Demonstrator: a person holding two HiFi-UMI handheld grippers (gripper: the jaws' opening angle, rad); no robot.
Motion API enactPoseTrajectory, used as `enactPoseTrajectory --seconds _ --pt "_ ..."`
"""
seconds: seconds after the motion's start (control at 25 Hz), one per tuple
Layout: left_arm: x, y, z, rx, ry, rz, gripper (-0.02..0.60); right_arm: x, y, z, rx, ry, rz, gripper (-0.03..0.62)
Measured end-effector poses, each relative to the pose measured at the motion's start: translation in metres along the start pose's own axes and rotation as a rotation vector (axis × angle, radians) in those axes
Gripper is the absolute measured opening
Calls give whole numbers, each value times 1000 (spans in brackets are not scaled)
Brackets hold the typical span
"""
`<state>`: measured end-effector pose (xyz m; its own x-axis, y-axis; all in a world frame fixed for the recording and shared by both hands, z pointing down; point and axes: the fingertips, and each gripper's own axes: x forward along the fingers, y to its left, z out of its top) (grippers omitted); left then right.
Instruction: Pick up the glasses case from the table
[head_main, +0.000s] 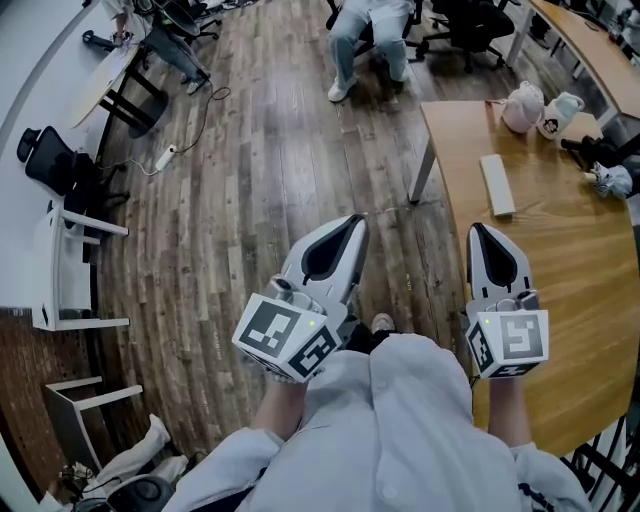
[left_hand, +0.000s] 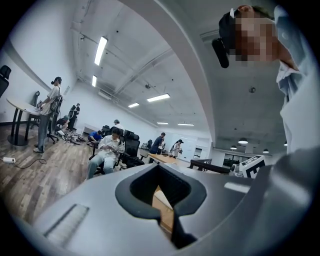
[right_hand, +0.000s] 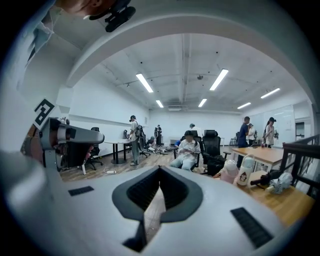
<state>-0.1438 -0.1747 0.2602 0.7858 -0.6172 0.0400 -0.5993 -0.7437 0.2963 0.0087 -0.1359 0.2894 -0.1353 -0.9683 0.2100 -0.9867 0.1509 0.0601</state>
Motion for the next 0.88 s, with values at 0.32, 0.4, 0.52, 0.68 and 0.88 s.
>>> enactPoseTrajectory --seconds 0.32,0.4,0.52,0.68,0.88 --pt "28 -17 8 31 25 -88 3 -12 -31 -1 33 -8 -95 0" --pt "38 -22 8 33 31 -117 3 -17 -40 -3 37 -5 -129 0" --pt "56 -30 7 71 46 -160 3 -24 -56 -7 54 -3 -191 0" --pt "81 -48 4 132 57 -251 3 -32 -75 -11 55 -1 -265 0" --pt "116 -53 6 107 57 -331 3 -35 -94 -9 63 3 -348 0"
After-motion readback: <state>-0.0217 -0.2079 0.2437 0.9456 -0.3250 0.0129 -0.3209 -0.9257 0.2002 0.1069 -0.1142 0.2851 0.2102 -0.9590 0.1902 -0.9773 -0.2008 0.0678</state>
